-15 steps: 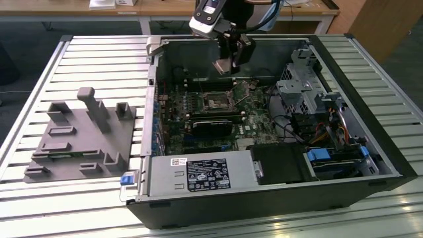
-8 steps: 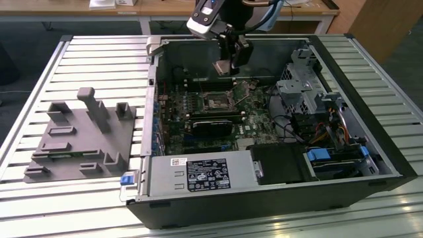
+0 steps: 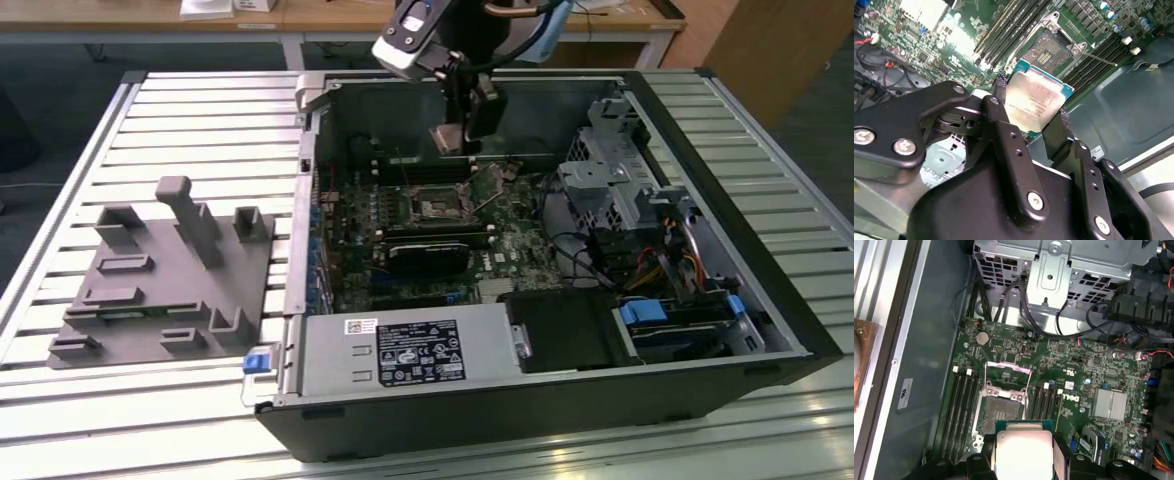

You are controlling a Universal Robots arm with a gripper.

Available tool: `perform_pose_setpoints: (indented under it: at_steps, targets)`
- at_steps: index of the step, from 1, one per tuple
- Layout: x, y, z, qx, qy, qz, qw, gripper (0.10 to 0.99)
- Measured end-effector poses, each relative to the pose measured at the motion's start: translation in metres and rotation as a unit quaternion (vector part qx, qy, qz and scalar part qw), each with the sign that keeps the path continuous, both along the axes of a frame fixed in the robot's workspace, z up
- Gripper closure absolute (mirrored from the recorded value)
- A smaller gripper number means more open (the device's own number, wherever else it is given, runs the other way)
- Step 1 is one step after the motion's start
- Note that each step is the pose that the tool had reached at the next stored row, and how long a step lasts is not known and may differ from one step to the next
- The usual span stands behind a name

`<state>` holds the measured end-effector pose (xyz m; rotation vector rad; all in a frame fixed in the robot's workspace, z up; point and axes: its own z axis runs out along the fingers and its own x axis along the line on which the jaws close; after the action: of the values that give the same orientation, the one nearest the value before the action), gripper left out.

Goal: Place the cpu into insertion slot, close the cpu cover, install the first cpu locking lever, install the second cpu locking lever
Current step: 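Place the cpu into insertion slot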

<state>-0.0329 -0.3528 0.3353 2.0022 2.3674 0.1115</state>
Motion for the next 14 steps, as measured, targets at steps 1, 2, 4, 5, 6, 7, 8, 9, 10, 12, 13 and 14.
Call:
perform_pose_setpoints:
  at_steps: [1,2,4,5,6,7,8,9,10,12,13,14]
  targets:
    - [0.0,0.0,-0.0004,-0.0002,0.0002,-0.001,1.0,0.545]
    - [0.0,0.0,-0.0008,-0.0003,0.0002,-0.002,1.0,0.545]
    - [0.0,0.0,-0.0014,-0.0003,0.0001,-0.002,1.0,0.545]
    - [0.0,0.0,-0.002,-0.0003,0.0001,-0.003,1.0,0.545]
    - [0.0,0.0,-0.0028,-0.0003,0.0,-0.003,1.0,0.545]
    - [-0.0002,0.0,-0.004,-0.0003,0.0001,-0.007,1.0,0.545]
    - [-0.0003,0.0001,-0.0049,-0.0004,0.0001,-0.014,0.9999,0.545]
    - [-0.0003,0.0001,-0.0059,-0.0003,0.0001,-0.023,0.9997,0.545]
    - [-0.0003,0.0001,-0.0069,-0.0003,0.0001,-0.031,0.9995,0.545]
    - [-0.0003,0.0003,-0.0093,-0.0003,0.0001,-0.047,0.9989,0.545]
    - [-0.0004,0.0009,-0.0106,-0.0004,0.0002,-0.051,0.9987,0.545]
    - [-0.0004,0.0016,-0.0118,-0.0003,0.0001,-0.053,0.9986,0.545]
